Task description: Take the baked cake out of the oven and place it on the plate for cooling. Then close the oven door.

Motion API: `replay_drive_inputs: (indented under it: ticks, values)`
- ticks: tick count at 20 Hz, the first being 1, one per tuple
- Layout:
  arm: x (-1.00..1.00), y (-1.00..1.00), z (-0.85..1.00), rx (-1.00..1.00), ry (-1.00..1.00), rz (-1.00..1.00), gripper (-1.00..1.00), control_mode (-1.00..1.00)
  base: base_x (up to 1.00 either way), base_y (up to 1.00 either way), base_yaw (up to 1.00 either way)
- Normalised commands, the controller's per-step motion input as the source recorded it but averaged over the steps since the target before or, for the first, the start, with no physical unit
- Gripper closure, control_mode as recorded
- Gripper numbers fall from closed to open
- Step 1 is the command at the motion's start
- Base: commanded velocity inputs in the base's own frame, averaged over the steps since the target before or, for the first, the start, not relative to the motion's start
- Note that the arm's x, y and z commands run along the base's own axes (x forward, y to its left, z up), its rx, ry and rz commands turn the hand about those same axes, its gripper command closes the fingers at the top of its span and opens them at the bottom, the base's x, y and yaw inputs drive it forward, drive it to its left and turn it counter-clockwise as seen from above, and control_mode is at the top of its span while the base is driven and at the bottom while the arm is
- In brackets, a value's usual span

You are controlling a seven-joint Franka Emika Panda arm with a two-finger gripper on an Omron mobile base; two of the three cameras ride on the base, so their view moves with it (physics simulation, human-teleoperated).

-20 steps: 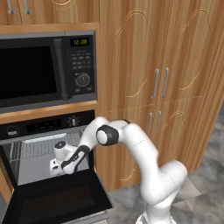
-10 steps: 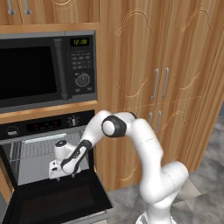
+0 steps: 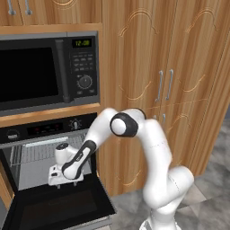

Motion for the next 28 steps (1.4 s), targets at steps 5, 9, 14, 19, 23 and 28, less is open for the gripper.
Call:
replay_drive_inputs:
  ticks: [5, 9, 14, 19, 23, 28]
  values:
    - [-0.56, -0.03, 0.32, -0.02, 0.01, -0.1, -1.0, -1.0, 0.0, 0.0, 0.0]
    - [-0.61, -0.15, 0.25, -0.02, -0.01, -0.03, -1.0, -1.0, 0.0, 0.0, 0.0]
    - [-0.64, -0.21, 0.26, 0.0, -0.02, 0.0, -1.0, -1.0, 0.0, 0.0, 0.0]
    - [-0.51, -0.16, 0.3, 0.0, 0.0, -0.03, -1.0, -1.0, 0.0, 0.0, 0.0]
    - [-0.4, -0.09, 0.34, 0.0, 0.0, -0.08, -1.0, -1.0, 0.0, 0.0, 0.0]
    - [-0.31, -0.11, 0.24, 0.0, 0.0, -0.07, -1.0, -1.0, 0.0, 0.0, 0.0]
